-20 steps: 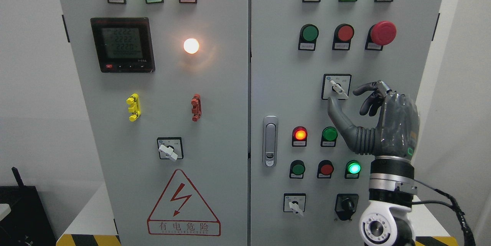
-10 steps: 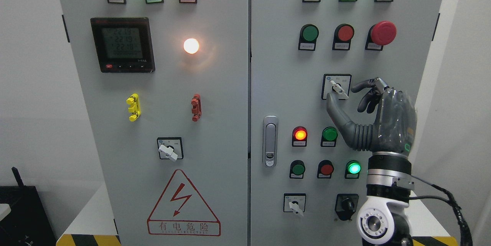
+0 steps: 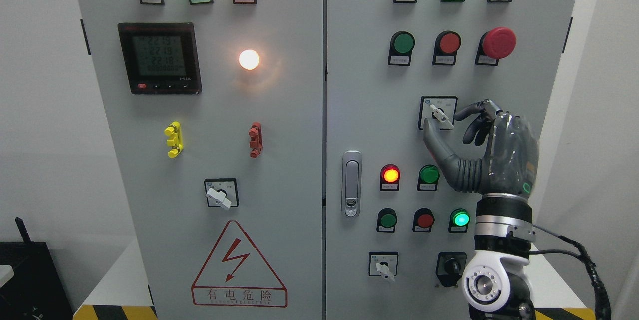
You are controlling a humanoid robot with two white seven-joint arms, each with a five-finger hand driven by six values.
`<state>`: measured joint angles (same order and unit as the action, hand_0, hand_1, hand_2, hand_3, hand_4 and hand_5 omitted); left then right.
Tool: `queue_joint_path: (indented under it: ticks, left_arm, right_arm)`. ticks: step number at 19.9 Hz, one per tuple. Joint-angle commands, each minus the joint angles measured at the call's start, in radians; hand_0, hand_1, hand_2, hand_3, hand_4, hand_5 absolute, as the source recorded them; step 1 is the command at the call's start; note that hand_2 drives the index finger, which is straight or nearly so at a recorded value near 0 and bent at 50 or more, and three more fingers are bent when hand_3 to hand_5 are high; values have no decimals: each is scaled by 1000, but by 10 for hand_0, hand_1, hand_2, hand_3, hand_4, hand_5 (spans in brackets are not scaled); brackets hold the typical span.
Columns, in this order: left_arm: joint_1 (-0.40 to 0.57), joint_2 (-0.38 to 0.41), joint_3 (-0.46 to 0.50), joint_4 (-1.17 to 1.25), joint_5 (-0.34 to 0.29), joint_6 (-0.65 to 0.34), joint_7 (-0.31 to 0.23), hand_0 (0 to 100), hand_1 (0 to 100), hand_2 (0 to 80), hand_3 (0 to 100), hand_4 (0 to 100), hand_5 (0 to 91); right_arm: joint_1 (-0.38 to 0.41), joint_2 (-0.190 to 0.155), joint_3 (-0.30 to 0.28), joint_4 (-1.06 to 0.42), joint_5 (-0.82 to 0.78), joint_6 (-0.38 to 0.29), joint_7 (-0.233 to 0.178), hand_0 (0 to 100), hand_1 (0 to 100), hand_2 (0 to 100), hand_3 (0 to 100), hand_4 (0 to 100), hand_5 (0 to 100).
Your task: Rotate and turn off gray switch
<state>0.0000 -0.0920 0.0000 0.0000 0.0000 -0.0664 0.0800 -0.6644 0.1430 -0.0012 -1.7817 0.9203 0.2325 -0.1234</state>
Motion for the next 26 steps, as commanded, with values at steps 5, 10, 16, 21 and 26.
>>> queue_joint_path:
  ticks: [5,10,16,21,26]
  left_arm:
    - [-9,0,8,-26,20,0,0,120,389,0,0,0,0]
    - [-9,0,8,-26,20,-1,0,120,389,0,0,0,0]
    - [-9,0,8,-26,20,-1,0,120,389,0,0,0,0]
    - [-9,0,8,-26,20,0,0,120,389,0,0,0,0]
    - [-9,0,8,-26,20,0,0,120,389,0,0,0,0]
  right_arm:
    - [-9,0,-10,16,2,2,2,120,448,576,893,923,1000]
    - [-17,0,-8,16,2,2,2,126,456,592,897,923,1000]
    - [-18,0,-8,21,5,2,4,126,461,602,902,922,1000]
    - [-23,0,-6,21,6,2,5,127,464,605,908,923,1000]
    - [-23,0,-6,22,9,4,7,134,463,610,911,925,1000]
